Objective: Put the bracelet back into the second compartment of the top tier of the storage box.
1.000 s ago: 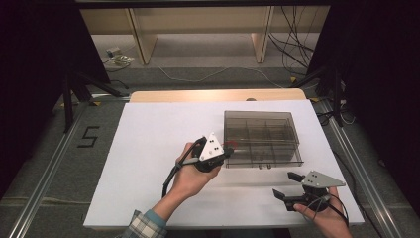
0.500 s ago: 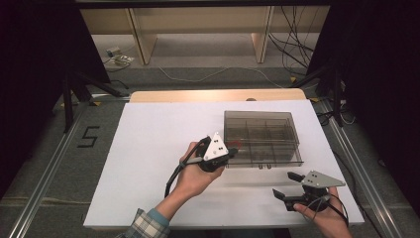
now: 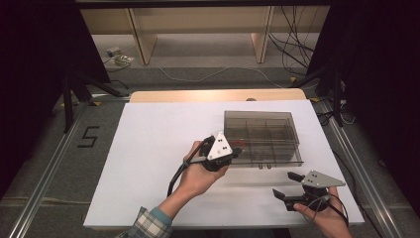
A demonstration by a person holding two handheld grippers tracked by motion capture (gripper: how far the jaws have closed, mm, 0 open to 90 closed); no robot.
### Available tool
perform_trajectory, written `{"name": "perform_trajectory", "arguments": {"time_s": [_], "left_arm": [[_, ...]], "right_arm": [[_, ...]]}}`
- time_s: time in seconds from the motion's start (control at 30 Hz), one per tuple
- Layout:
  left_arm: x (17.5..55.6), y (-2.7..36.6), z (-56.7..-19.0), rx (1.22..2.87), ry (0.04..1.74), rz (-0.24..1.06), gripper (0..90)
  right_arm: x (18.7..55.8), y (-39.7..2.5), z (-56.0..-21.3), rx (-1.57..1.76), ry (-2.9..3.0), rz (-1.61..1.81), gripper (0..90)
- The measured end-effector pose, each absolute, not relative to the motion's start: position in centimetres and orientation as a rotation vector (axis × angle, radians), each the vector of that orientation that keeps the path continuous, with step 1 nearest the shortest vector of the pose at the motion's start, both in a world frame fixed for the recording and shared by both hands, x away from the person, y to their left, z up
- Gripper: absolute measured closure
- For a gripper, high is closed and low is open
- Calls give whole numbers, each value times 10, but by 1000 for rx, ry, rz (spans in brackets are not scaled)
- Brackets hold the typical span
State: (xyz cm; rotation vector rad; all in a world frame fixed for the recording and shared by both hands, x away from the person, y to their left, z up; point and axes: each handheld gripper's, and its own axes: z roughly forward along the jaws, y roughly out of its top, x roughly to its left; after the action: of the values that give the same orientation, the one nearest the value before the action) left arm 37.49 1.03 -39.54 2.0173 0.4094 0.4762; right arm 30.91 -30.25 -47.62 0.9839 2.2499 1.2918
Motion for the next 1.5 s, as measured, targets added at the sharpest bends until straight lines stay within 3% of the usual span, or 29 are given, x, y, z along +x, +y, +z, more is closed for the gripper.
{"name": "perform_trajectory", "arguments": {"time_s": [1.5], "left_arm": [[373, -20, -394, 2016, 347, 438, 900]], "right_arm": [[309, -303, -476, 981, 2249, 1292, 173]]}}
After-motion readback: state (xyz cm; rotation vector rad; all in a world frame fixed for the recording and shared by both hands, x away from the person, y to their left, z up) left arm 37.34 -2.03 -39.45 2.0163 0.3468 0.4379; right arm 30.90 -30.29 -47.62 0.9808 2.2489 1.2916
